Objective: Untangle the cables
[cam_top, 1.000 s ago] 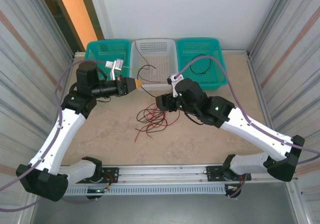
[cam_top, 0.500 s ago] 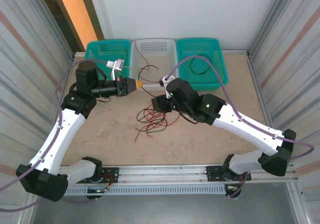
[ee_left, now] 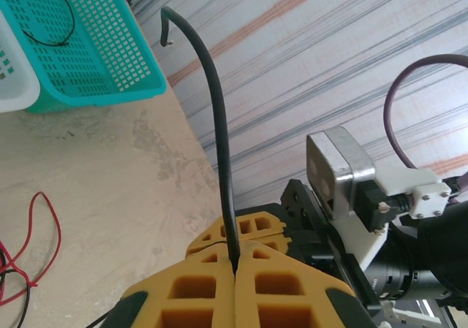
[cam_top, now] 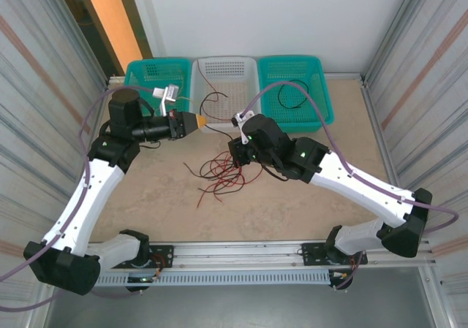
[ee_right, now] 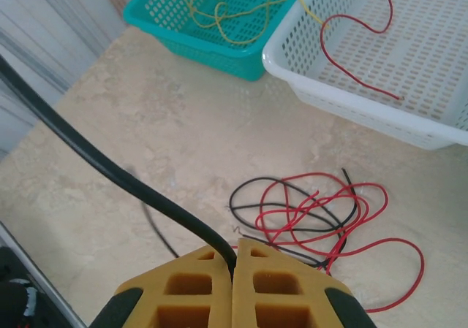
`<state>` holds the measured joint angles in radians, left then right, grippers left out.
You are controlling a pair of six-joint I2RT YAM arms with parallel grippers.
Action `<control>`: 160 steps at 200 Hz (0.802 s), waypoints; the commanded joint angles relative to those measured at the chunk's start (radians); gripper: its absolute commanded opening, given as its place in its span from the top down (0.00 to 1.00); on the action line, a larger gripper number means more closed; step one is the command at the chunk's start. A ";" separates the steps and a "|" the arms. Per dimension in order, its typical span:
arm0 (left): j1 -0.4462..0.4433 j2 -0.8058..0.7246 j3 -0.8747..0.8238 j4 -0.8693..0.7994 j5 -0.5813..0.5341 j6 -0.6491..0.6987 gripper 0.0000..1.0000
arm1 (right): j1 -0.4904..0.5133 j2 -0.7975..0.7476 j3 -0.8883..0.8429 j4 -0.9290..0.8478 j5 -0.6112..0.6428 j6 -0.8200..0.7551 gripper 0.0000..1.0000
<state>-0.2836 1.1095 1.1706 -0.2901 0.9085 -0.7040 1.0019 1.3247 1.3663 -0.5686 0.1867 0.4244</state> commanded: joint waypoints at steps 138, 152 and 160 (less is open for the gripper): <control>0.009 -0.171 -0.152 -0.081 -0.309 0.156 0.01 | -0.602 0.146 0.386 -0.160 -0.079 0.033 1.00; 0.009 -0.200 -0.193 -0.048 -0.333 0.138 0.01 | -0.669 0.204 0.429 -0.169 -0.116 0.035 1.00; 0.009 -0.207 -0.214 -0.037 -0.345 0.121 0.01 | -0.701 0.241 0.454 -0.174 -0.131 0.033 1.00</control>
<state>-0.2813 0.9531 1.0050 -0.3740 0.6304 -0.5648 0.3767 1.4738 1.7603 -0.6678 0.1242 0.4374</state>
